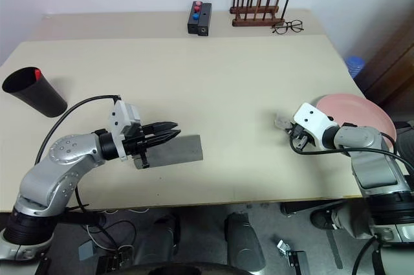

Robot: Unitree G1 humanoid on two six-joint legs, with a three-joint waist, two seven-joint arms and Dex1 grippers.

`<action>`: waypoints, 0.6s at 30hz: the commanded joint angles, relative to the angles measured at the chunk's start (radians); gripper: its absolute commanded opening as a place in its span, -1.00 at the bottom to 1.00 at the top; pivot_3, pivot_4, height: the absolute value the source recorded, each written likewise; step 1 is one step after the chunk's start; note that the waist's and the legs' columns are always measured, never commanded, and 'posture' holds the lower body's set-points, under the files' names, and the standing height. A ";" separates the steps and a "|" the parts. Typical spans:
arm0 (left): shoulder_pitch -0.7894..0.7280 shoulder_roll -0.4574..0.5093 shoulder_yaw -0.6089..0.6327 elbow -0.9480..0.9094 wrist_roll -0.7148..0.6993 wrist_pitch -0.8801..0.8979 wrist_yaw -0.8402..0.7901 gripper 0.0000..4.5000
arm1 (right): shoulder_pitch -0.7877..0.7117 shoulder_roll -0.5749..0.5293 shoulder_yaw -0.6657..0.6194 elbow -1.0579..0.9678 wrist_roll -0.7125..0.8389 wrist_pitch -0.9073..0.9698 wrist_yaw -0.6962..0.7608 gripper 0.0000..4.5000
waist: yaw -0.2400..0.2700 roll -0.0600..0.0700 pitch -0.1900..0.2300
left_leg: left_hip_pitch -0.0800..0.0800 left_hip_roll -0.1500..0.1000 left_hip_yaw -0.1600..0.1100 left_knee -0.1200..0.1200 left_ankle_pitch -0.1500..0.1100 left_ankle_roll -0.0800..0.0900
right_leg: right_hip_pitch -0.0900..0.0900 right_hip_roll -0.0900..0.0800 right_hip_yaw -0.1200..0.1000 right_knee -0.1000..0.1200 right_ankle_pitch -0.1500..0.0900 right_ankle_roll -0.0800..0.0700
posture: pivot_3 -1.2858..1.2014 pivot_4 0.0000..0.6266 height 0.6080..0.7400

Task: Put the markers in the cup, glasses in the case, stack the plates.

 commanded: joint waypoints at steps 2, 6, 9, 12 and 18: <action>-0.011 0.007 0.008 -0.044 -0.013 0.009 0.006 -0.65 | -0.021 -0.015 -0.044 -0.039 0.010 -0.022 -0.016 -0.99 | 0.000 0.000 0.000 | 0.000 0.000 0.000 0.000 0.000 0.000 | 0.000 0.000 0.000 0.000 0.000 0.000 | 0.03 -0.52 1.00; -0.022 0.008 0.008 -0.030 -0.004 0.006 0.004 -0.65 | -0.037 -0.090 -0.105 0.002 0.009 -0.047 -0.008 -0.99 | 0.000 0.000 0.000 | 0.000 0.000 0.000 0.000 0.000 0.000 | 0.000 0.000 0.000 0.000 0.000 0.000 | 0.03 -0.52 1.00; -0.020 0.014 0.019 -0.005 0.005 -0.014 -0.004 -0.65 | -0.047 -0.171 -0.146 0.075 -0.006 -0.080 0.000 -0.99 | 0.001 0.001 0.000 | 0.000 0.000 0.000 0.001 0.000 0.000 | 0.000 0.000 0.000 0.000 0.000 0.000 | 0.03 -0.52 1.00; -0.010 0.026 0.032 0.034 0.018 -0.048 -0.026 -0.65 | -0.036 -0.239 -0.165 0.152 -0.015 -0.111 0.016 -0.99 | 0.000 0.001 0.000 | 0.000 0.000 0.000 0.002 -0.001 0.002 | 0.001 0.000 0.000 0.000 0.000 0.000 | 0.03 -0.52 1.00; 0.019 0.029 0.032 0.102 0.054 -0.136 -0.054 -0.65 | -0.015 -0.274 -0.151 0.243 -0.014 -0.129 0.062 -0.75 | -0.005 0.002 0.001 | 0.000 0.000 0.001 0.003 -0.003 0.005 | 0.001 0.000 0.000 0.000 0.000 0.000 | 0.03 -0.52 1.00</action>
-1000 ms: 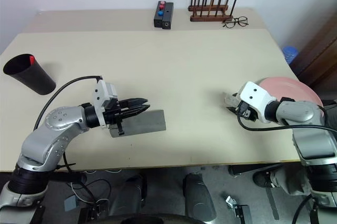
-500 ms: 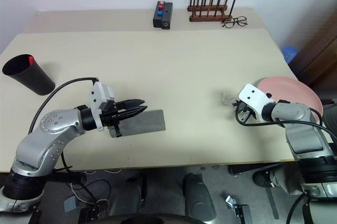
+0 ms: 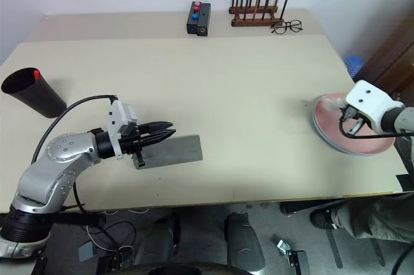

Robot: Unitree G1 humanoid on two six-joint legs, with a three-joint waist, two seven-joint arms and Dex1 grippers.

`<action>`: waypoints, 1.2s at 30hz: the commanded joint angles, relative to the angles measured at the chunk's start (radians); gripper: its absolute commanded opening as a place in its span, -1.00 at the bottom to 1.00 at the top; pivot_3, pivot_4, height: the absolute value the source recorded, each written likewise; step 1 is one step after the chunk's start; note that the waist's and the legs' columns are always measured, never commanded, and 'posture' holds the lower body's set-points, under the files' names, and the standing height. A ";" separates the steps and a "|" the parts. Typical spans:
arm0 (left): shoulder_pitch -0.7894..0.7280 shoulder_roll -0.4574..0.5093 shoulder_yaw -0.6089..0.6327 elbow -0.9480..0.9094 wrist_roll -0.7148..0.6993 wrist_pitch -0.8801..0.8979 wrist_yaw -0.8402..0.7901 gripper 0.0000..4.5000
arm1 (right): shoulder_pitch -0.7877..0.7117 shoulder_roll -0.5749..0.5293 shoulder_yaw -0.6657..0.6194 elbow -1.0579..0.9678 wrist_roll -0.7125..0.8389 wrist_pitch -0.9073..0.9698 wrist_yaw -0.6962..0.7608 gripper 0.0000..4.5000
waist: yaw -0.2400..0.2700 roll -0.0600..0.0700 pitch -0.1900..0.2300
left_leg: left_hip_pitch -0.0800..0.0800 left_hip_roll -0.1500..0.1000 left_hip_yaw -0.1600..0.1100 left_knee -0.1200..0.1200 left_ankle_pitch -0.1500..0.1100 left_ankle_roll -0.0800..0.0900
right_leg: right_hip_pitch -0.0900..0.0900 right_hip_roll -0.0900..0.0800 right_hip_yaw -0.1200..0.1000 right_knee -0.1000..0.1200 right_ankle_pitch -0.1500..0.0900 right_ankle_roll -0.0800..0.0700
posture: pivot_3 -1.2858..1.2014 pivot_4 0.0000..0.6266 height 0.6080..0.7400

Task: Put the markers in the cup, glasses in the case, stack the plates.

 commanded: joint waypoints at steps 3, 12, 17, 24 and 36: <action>0.025 -0.012 0.034 0.018 0.023 -0.082 0.005 -0.65 | -0.033 0.010 0.001 -0.004 -0.002 -0.016 -0.013 -0.19 | 0.000 0.001 0.000 | 0.000 0.000 0.000 0.000 0.000 0.000 | 0.000 0.000 0.000 0.000 0.000 0.000 | 0.03 -0.52 1.00; 0.140 -0.075 0.162 -0.009 0.048 -0.149 0.159 -0.65 | -0.191 0.226 0.027 -0.059 0.083 -0.063 -0.062 0.26 | -0.001 0.001 0.000 | 0.000 0.000 0.000 0.001 0.000 0.000 | 0.000 0.000 0.000 0.000 0.000 0.000 | 0.03 -0.52 1.00; 0.210 -0.121 0.317 0.010 0.123 -0.160 0.367 -0.65 | -0.252 0.412 0.007 -0.131 0.255 0.009 -0.038 0.26 | 0.003 0.001 0.001 | 0.000 0.000 -0.001 0.001 0.000 0.000 | 0.001 0.001 0.000 0.001 0.000 0.001 | 0.03 -0.52 1.00; 0.313 -0.216 0.486 -0.030 0.145 -0.195 0.549 -0.65 | -0.271 0.493 0.046 -0.058 0.305 0.018 0.020 0.26 | 0.011 0.001 0.000 | 0.000 0.000 -0.001 0.003 0.000 0.000 | 0.003 0.000 0.000 0.000 0.000 0.000 | 0.03 -0.52 1.00; 0.351 -0.258 0.449 -0.070 0.187 -0.199 0.607 -0.65 | -0.319 0.521 0.093 0.098 0.252 -0.054 0.049 0.26 | 0.002 0.001 0.000 | 0.001 0.000 -0.001 0.003 0.000 0.000 | 0.004 0.000 0.000 -0.001 0.000 0.000 | 0.03 -0.52 1.00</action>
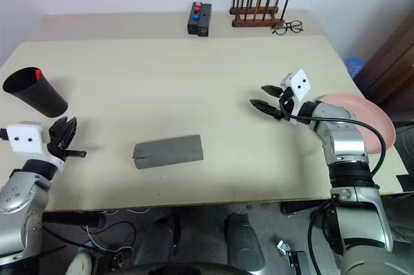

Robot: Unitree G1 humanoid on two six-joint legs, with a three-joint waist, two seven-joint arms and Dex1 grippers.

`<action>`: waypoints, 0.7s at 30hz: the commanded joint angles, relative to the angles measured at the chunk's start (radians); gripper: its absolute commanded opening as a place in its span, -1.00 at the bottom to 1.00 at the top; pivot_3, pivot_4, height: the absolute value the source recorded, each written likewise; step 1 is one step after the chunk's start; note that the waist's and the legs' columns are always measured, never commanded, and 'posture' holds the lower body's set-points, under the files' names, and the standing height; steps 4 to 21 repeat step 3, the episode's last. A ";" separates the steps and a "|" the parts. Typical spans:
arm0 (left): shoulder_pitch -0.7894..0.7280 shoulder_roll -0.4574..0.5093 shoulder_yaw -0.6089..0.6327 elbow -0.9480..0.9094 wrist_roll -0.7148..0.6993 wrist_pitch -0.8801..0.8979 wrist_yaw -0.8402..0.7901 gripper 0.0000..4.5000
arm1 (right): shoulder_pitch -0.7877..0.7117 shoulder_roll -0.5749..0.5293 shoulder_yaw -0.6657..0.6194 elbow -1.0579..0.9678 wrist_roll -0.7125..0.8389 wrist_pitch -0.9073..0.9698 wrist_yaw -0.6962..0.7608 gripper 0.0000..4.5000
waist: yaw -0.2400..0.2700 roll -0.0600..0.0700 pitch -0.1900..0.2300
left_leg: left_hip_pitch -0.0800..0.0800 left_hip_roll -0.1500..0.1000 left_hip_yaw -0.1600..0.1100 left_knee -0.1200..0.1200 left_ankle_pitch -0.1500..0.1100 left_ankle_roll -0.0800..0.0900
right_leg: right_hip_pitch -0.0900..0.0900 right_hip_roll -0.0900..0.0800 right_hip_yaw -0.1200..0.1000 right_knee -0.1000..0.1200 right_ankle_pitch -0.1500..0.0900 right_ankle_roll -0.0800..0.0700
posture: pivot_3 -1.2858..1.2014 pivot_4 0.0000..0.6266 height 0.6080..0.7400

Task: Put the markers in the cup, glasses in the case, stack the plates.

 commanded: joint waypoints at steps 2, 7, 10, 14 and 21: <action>0.002 -0.024 -0.017 -0.055 0.024 -0.018 0.032 -0.65 | -0.043 0.007 0.017 0.041 -0.035 -0.049 -0.004 0.26 | 0.000 0.000 0.000 | 0.000 0.000 0.000 0.000 0.000 0.000 | 0.000 0.000 0.000 0.000 0.000 0.000 | 0.03 -0.52 1.00; -0.002 -0.029 -0.021 -0.051 0.029 -0.020 0.037 -0.65 | -0.056 0.011 0.020 0.061 -0.041 -0.057 -0.005 0.26 | 0.000 0.000 0.000 | 0.000 0.000 0.000 0.000 0.000 0.000 | 0.000 0.000 0.000 0.000 0.000 0.000 | 0.03 -0.52 1.00; -0.002 -0.029 -0.021 -0.051 0.029 -0.020 0.037 -0.65 | -0.056 0.011 0.020 0.061 -0.041 -0.057 -0.005 0.26 | 0.000 0.000 0.000 | 0.000 0.000 0.000 0.000 0.000 0.000 | 0.000 0.000 0.000 0.000 0.000 0.000 | 0.03 -0.52 1.00; -0.002 -0.029 -0.021 -0.051 0.029 -0.020 0.037 -0.65 | -0.056 0.011 0.020 0.061 -0.041 -0.057 -0.005 0.26 | 0.000 0.000 0.000 | 0.000 0.000 0.000 0.000 0.000 0.000 | 0.000 0.000 0.000 0.000 0.000 0.000 | 0.03 -0.52 1.00; -0.002 -0.029 -0.021 -0.051 0.029 -0.020 0.037 -0.65 | -0.056 0.011 0.020 0.061 -0.041 -0.057 -0.005 0.26 | 0.000 0.000 0.000 | 0.000 0.000 0.000 0.000 0.000 0.000 | 0.000 0.000 0.000 0.000 0.000 0.000 | 0.03 -0.52 1.00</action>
